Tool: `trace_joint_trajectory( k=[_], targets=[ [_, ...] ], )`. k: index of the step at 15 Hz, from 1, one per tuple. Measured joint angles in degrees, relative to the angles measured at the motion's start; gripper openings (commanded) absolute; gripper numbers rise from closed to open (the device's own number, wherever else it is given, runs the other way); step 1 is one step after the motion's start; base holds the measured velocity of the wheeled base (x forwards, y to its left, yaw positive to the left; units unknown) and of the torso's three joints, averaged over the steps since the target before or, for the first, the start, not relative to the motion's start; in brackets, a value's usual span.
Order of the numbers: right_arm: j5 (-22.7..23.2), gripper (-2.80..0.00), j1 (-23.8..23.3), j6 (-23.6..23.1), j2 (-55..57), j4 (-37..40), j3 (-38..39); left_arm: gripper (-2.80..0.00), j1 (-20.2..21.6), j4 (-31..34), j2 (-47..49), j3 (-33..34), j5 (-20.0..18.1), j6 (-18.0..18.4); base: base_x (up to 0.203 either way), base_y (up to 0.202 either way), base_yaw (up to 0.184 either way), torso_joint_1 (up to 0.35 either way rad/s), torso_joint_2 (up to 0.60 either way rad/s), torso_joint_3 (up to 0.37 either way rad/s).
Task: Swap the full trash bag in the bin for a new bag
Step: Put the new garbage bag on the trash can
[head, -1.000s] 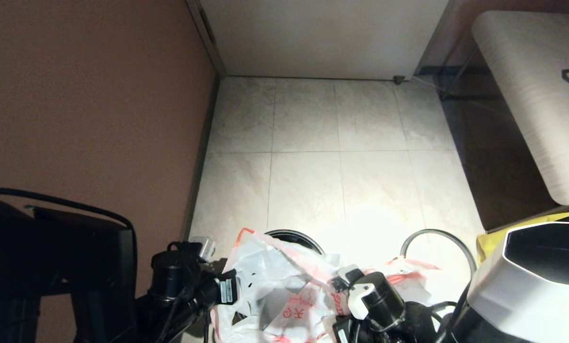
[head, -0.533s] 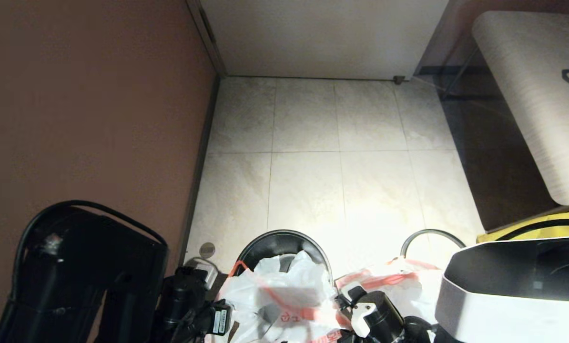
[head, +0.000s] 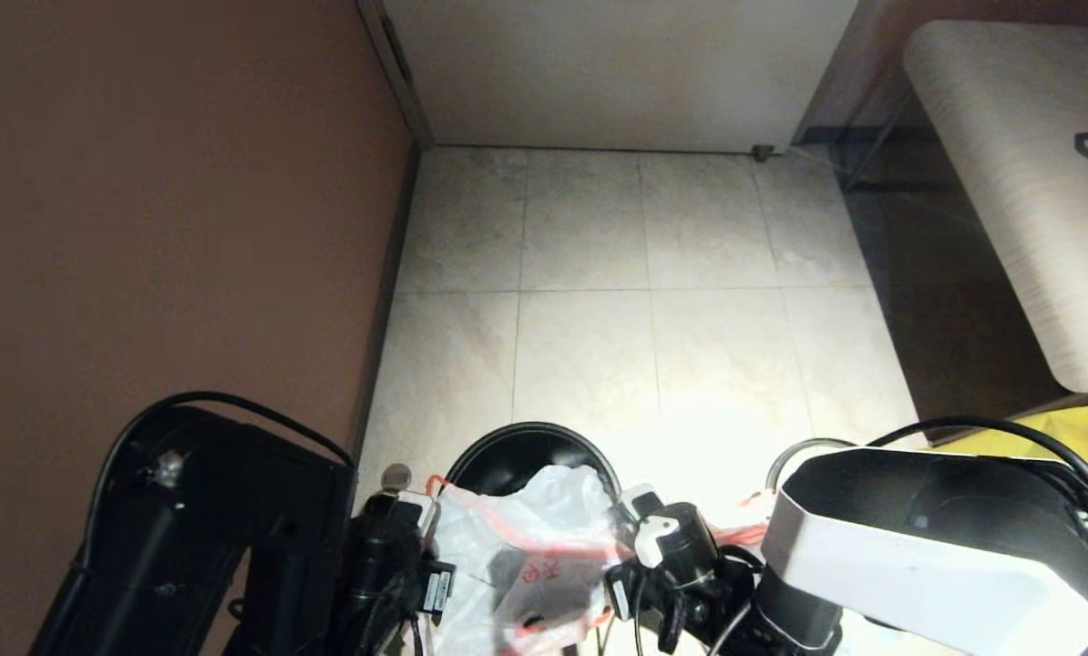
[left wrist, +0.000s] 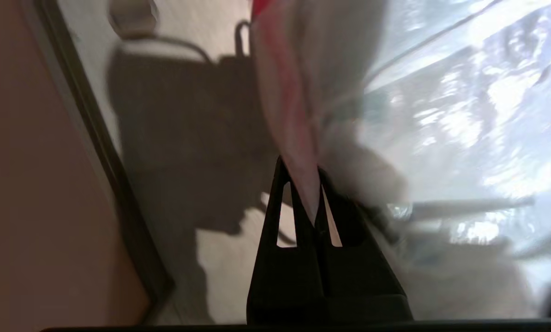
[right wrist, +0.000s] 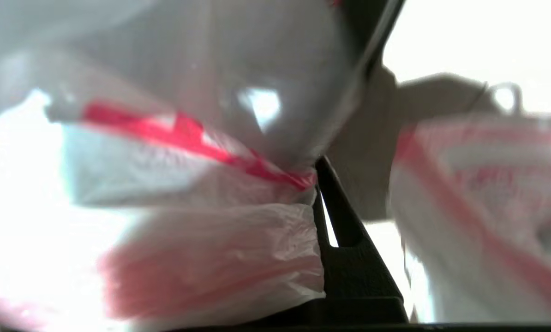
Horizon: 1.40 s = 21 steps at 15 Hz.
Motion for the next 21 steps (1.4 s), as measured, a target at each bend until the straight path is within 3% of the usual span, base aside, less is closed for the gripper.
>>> trace_joint_trajectory(
  k=[3,6,9,13,14,17,21],
  targets=[
    [-0.18,-2.80,-1.65,-2.40,1.37,1.71,-7.37,-2.80,-0.02,0.07,2.75,-6.97,5.50,4.22,0.000,0.000,0.000,0.000,0.00,0.000],
    [-0.38,-2.80,-3.52,-4.16,1.57,1.81,-12.24,-2.80,-0.11,-0.02,4.76,-14.48,10.77,4.52,0.000,0.000,0.000,0.000,0.00,0.000],
    [-0.73,-2.80,-4.74,-4.41,0.38,1.23,-12.42,-2.80,-0.22,-0.04,4.98,-17.70,14.47,1.68,0.000,0.000,0.000,0.000,0.00,0.000],
    [-0.85,-2.80,-5.08,-4.53,-2.57,1.11,-9.78,-2.80,-0.15,-0.01,2.97,-17.07,14.69,-1.35,0.000,0.000,0.000,0.000,0.00,0.000],
    [-0.88,-2.80,-5.13,-4.57,-3.06,1.06,-9.43,0.00,-0.15,0.00,2.36,-17.00,14.53,-1.75,0.000,0.000,0.000,0.000,0.00,0.000],
    [-0.87,-2.80,-5.18,-4.59,-3.78,-0.15,-9.14,0.00,-0.15,-0.02,0.96,-16.29,12.29,-1.92,0.000,0.000,0.000,0.000,0.00,0.000],
    [-0.90,-2.80,-6.23,-7.38,-4.03,-0.15,-9.12,0.00,-0.04,-0.02,-3.27,-9.53,7.80,-4.03,0.000,0.000,0.000,0.000,0.00,0.000]
  ],
)
